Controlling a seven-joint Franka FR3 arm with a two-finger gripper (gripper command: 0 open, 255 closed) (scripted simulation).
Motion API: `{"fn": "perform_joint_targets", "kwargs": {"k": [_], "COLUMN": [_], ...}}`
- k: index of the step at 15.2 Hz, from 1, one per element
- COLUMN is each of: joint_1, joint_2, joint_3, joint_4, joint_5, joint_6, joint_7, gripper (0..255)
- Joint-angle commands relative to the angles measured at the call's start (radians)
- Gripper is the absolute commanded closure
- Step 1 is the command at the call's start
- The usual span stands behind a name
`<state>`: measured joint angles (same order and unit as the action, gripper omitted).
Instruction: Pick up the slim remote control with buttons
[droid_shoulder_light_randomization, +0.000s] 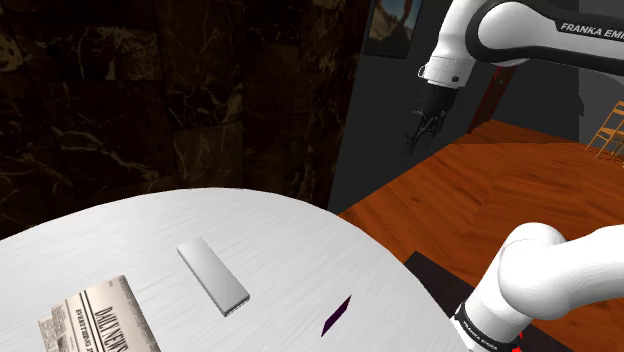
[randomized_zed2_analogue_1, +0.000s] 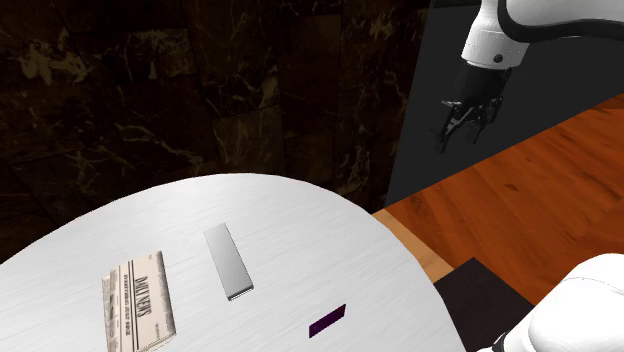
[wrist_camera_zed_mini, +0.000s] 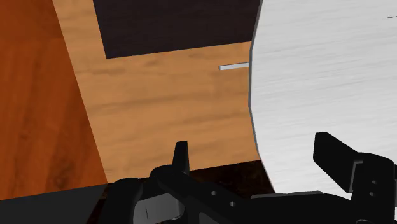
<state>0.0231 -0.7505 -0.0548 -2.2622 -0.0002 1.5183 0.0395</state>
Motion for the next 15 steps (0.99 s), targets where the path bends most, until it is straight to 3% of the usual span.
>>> {"fn": "perform_joint_targets", "kwargs": {"k": [1, 15], "joint_1": [0.0, 0.091], "joint_2": [0.0, 0.24], "joint_3": [0.0, 0.259], "joint_4": [0.0, 0.003], "joint_5": [0.0, 0.123], "joint_6": [0.0, 0.242], "joint_7": [0.0, 0.262], "gripper": [0, 0]}}
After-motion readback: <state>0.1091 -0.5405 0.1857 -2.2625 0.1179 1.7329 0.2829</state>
